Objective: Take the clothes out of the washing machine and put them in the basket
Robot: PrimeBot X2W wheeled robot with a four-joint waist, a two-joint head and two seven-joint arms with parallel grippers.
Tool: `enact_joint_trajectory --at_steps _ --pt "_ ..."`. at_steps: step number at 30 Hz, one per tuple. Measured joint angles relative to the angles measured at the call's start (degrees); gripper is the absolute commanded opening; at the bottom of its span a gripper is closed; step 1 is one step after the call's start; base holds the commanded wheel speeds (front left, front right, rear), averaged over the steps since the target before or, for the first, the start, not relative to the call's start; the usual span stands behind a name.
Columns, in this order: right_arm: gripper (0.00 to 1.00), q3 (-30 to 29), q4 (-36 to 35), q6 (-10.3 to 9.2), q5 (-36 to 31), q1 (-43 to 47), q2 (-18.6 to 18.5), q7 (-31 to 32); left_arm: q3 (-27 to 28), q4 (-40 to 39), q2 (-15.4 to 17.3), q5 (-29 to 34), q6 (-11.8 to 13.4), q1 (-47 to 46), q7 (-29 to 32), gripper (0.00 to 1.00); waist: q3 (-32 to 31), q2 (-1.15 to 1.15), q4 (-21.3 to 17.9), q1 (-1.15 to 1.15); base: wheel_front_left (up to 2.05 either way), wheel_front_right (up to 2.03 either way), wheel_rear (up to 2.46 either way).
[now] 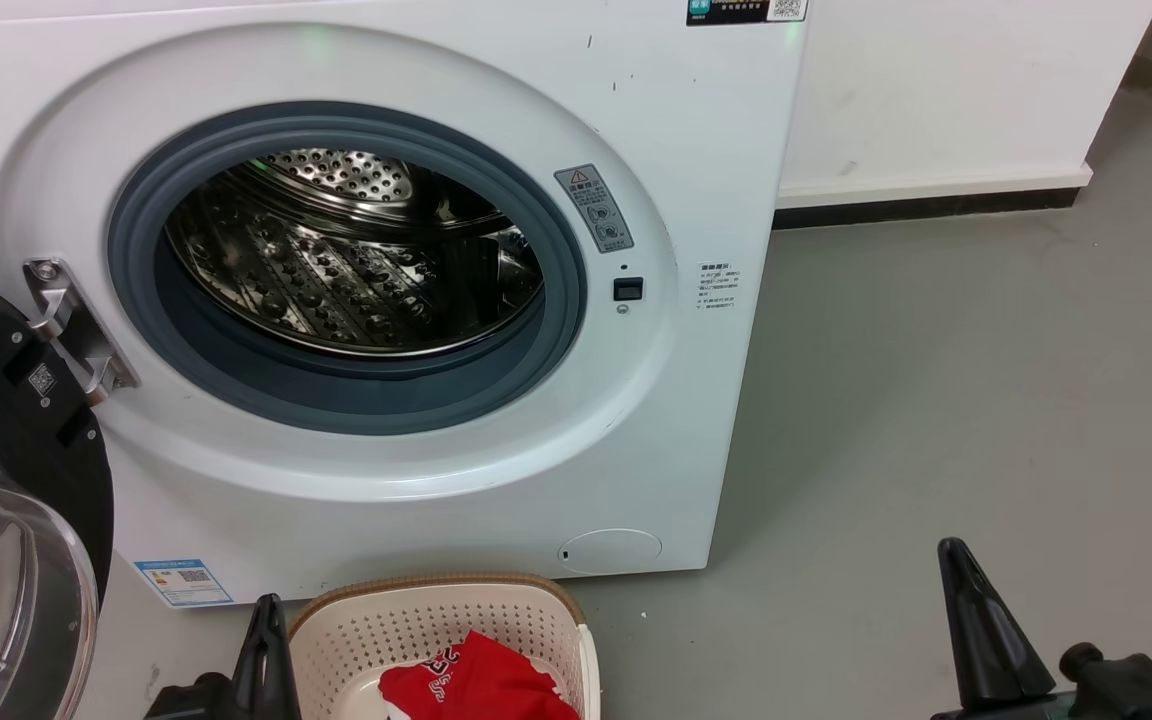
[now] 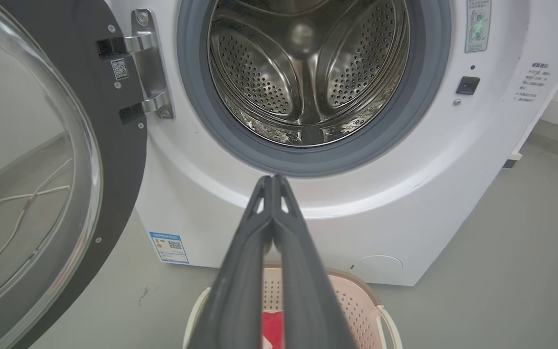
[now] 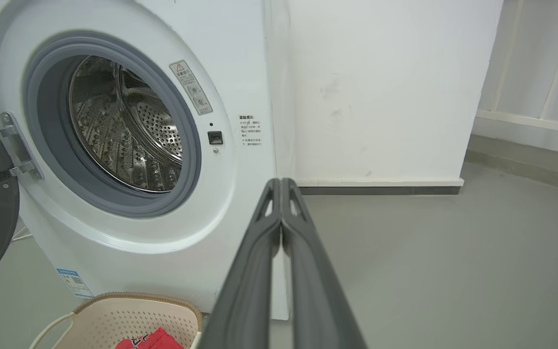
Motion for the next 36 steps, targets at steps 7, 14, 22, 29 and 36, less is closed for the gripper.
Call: enact_joint_trajectory --at_steps 7,14,22,29,36 --pt "0.0 -0.1 1.9 -0.01 9.3 -0.8 -0.5 1.4 0.5 0.8 0.0 -8.3 -1.2 -1.1 1.9 0.0 0.1 0.0 0.2 0.0 0.0 0.0 0.0" --pt "0.0 -0.2 3.7 -0.01 17.8 -2.5 -1.0 2.9 0.9 1.5 0.0 -16.0 -2.1 -2.3 3.6 0.0 0.2 0.0 0.4 0.0 0.0 0.0 0.0" --pt "0.0 -0.4 5.3 -0.01 26.3 -4.2 -1.4 4.2 1.4 2.2 0.0 -23.9 -3.2 -3.8 5.5 0.0 0.4 0.0 0.7 0.0 0.0 0.0 0.0" --pt "0.0 -0.8 6.5 -0.01 33.2 -5.5 -1.6 5.6 1.8 2.9 0.0 -30.3 -4.2 -4.9 7.0 0.0 0.5 0.0 0.9 0.0 0.0 0.0 0.0" --pt "0.0 -1.2 7.8 -0.02 39.6 -6.7 -1.8 6.8 2.2 3.5 0.0 -36.2 -5.1 -6.0 8.3 0.0 0.6 0.0 1.1 0.0 0.0 0.0 0.0"
